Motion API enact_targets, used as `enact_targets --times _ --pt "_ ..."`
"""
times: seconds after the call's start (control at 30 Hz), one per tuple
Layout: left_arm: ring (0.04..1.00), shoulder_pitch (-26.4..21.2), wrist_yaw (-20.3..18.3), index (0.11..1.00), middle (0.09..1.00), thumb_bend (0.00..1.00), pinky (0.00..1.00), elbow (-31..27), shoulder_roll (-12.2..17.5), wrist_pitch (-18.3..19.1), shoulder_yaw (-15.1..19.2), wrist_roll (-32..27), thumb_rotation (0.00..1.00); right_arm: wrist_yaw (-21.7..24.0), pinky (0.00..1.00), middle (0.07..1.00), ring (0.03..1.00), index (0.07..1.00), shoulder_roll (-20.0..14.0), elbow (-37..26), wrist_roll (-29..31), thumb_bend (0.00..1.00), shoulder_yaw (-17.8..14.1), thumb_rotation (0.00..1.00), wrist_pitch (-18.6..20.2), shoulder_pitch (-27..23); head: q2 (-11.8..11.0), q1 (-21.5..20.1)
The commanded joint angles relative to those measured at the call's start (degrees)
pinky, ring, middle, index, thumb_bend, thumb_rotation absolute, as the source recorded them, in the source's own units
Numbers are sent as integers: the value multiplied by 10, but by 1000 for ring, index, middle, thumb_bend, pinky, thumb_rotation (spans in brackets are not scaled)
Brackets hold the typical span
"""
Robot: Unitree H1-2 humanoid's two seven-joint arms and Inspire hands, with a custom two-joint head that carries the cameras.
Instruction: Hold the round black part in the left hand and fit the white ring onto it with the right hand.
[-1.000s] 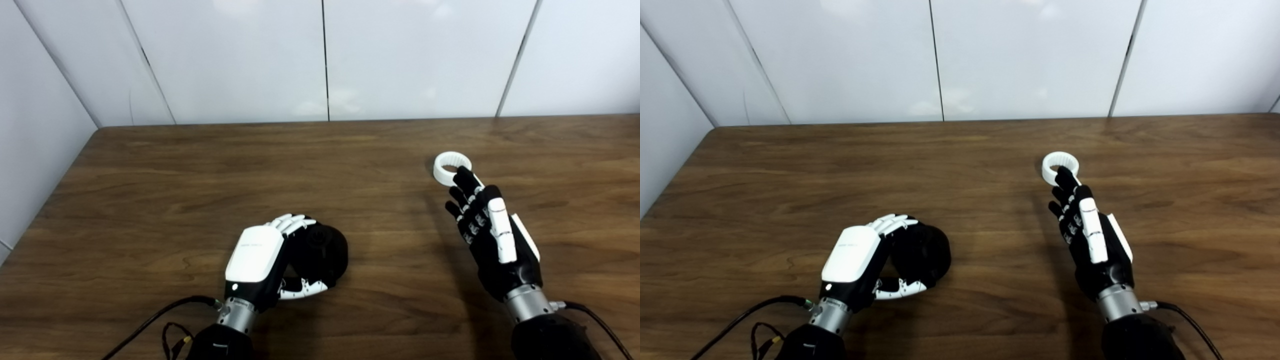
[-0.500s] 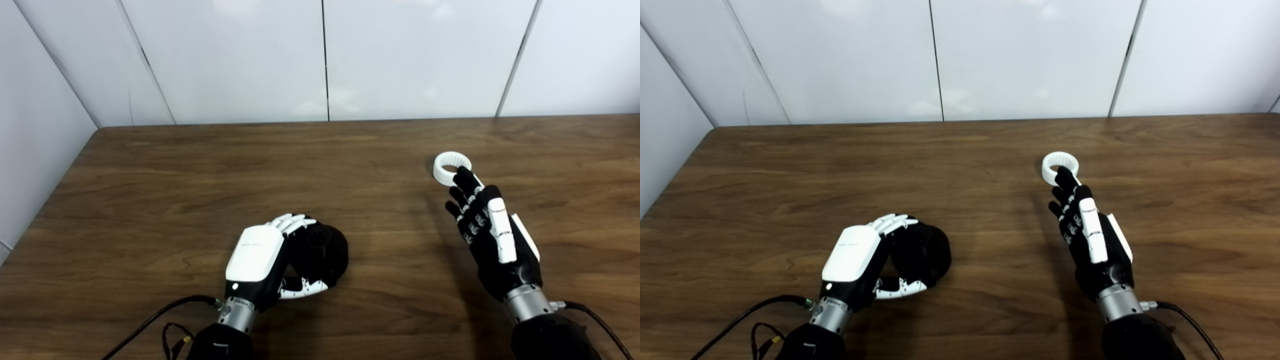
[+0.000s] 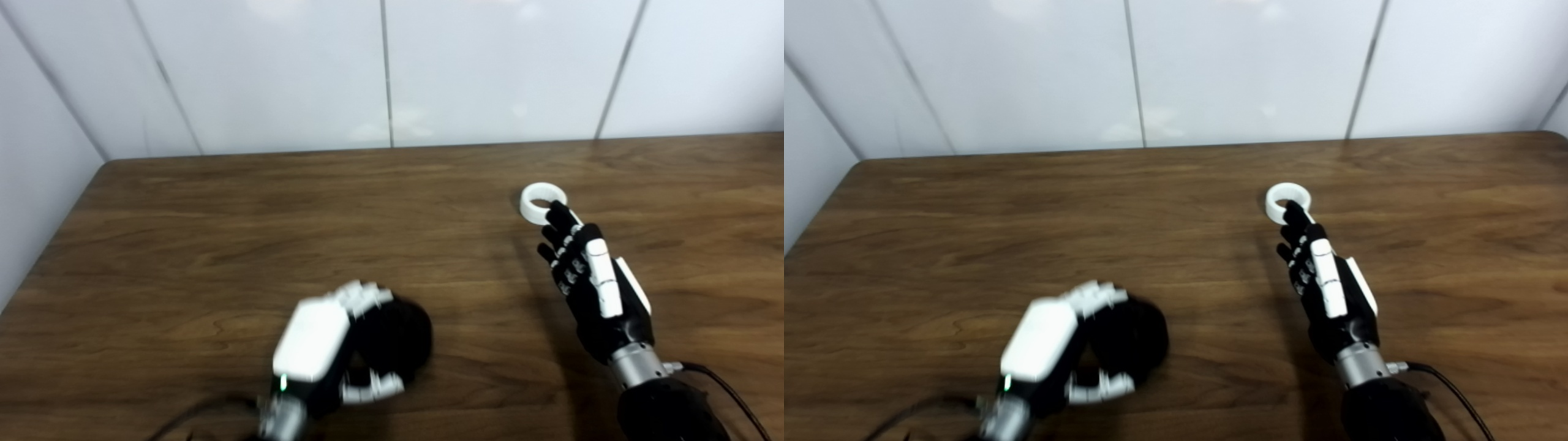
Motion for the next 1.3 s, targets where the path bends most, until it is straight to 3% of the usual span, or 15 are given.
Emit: enact_targets --times 0.0,0.83,1.07,1.27 --pt "868 -3 -18 752 842 711 764 -6 5 -5 3 14 385 -2 980 974 994 947 11 -27 -2 545 4 906 -3 4 1 -2" --pt "877 33 -54 768 852 711 717 -40 -27 -38 12 36 385 -6 1000 985 1000 947 10 -33 1 536 11 927 5 5 4 -2" --pt "873 35 -48 759 848 721 736 -33 -37 -49 2 45 335 -5 1000 993 1000 957 12 -30 5 532 12 923 2 3 6 -2" --pt "869 37 -48 746 841 729 746 -32 -42 -53 -11 54 364 -5 1000 993 1000 956 14 -31 7 521 11 932 1 3 11 -4"
